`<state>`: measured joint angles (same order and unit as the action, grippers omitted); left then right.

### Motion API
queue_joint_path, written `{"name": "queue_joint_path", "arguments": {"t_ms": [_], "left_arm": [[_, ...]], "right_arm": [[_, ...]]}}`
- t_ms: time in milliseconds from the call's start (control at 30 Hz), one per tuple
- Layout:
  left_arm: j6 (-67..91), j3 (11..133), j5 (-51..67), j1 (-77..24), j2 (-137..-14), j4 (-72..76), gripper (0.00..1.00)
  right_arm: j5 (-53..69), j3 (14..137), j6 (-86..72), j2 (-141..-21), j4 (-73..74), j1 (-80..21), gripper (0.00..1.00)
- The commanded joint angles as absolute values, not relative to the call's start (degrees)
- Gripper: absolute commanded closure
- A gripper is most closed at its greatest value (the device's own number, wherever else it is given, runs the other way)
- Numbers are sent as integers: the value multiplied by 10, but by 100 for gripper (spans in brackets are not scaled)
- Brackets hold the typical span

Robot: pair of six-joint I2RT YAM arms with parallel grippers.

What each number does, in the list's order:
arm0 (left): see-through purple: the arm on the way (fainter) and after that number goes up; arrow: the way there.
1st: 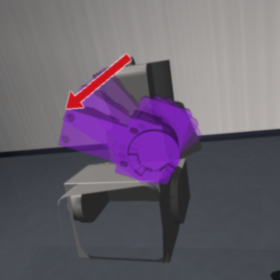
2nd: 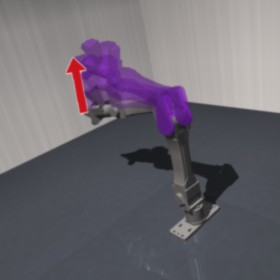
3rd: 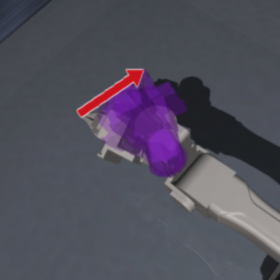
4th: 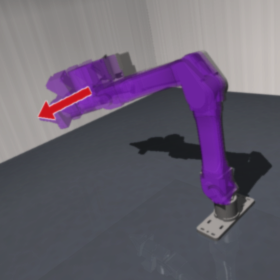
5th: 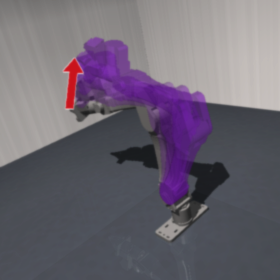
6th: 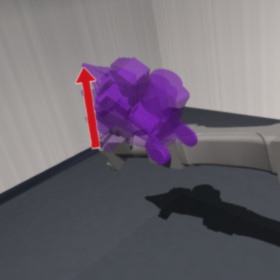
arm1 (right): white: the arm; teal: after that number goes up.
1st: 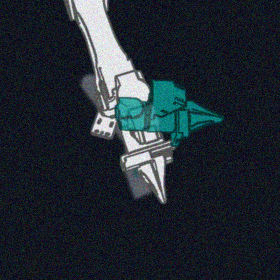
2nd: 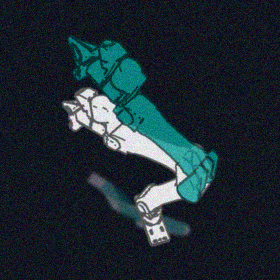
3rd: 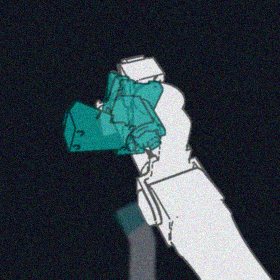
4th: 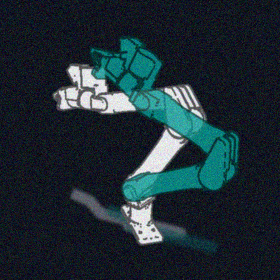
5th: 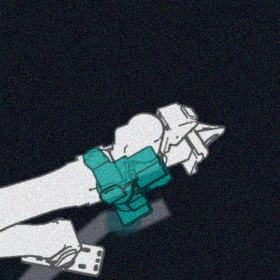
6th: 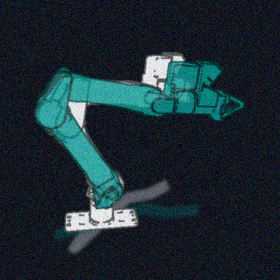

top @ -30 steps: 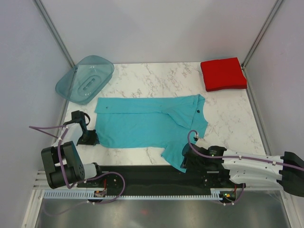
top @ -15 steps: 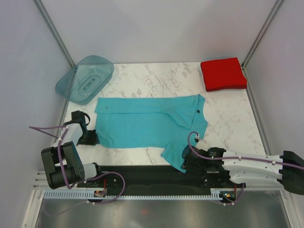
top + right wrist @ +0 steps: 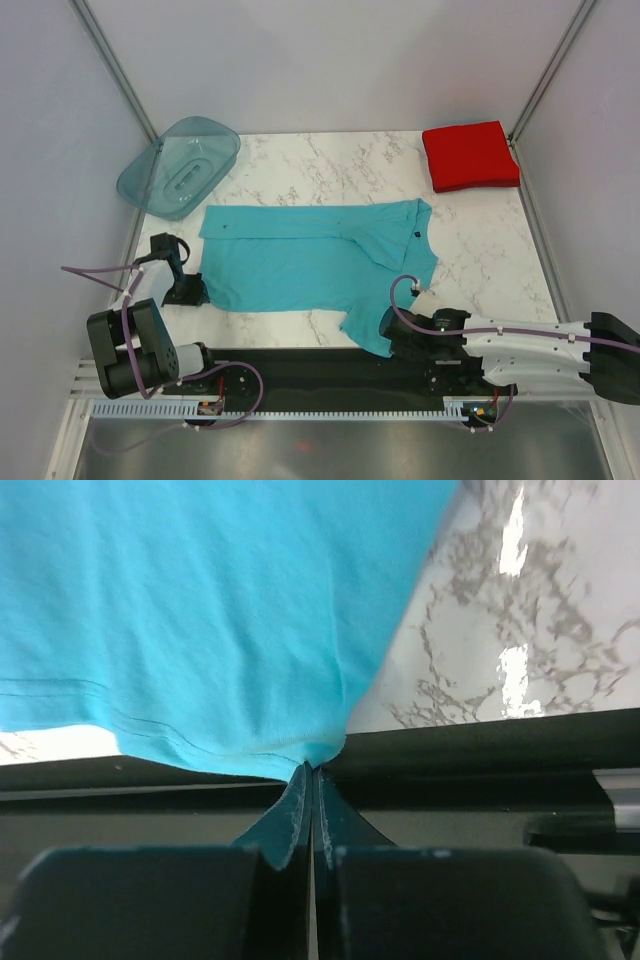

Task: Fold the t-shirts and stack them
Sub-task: Fold the tshirt

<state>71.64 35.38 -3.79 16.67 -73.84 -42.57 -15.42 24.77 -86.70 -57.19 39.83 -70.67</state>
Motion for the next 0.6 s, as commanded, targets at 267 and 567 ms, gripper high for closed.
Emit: {"name": "queue_joint_path", "arguments": {"t_ms": [267,567], "left_arm": [[728,387,-4,164,-729,-379,98],[795,451,12,163,-757,-446,98]], "right_arm": [[-360,407,-796,-587,497,-710,100],[-420,494,-658,-635,499,-626,100]]}}
